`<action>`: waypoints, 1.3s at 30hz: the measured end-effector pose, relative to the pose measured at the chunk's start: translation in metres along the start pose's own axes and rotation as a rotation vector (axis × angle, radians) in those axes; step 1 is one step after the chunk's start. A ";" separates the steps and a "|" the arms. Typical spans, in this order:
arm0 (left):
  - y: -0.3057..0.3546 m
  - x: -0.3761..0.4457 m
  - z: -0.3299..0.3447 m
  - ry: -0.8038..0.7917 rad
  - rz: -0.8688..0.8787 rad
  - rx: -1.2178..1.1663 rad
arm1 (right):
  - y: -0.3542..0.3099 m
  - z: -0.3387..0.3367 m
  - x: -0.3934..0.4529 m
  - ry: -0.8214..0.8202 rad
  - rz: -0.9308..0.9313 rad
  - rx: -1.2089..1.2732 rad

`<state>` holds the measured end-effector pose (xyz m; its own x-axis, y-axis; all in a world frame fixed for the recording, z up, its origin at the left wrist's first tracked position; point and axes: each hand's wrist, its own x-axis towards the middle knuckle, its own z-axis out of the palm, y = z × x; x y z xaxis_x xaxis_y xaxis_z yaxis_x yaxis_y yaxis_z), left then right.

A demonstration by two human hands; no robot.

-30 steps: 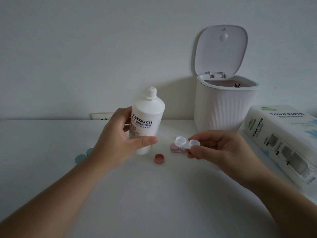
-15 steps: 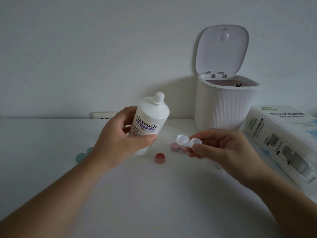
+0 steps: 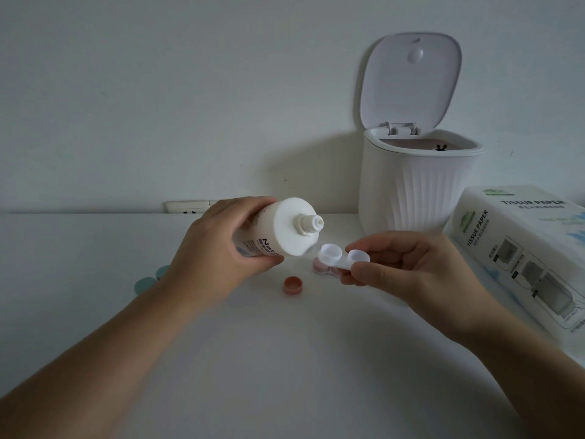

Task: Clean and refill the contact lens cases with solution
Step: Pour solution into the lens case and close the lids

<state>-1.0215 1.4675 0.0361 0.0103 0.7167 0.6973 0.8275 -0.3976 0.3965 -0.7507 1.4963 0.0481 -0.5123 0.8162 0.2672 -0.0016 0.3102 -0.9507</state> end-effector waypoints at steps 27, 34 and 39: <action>-0.005 0.009 0.003 0.086 0.226 0.212 | 0.000 0.003 -0.001 0.040 0.007 -0.155; -0.004 0.008 0.002 0.084 0.232 0.223 | -0.002 0.003 -0.001 0.041 0.027 -0.176; -0.005 0.009 0.002 0.097 0.240 0.228 | -0.002 0.003 -0.002 0.031 0.028 -0.161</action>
<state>-1.0244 1.4766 0.0394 0.1756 0.5557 0.8126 0.9122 -0.4023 0.0780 -0.7524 1.4931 0.0488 -0.4831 0.8396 0.2483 0.1513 0.3594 -0.9208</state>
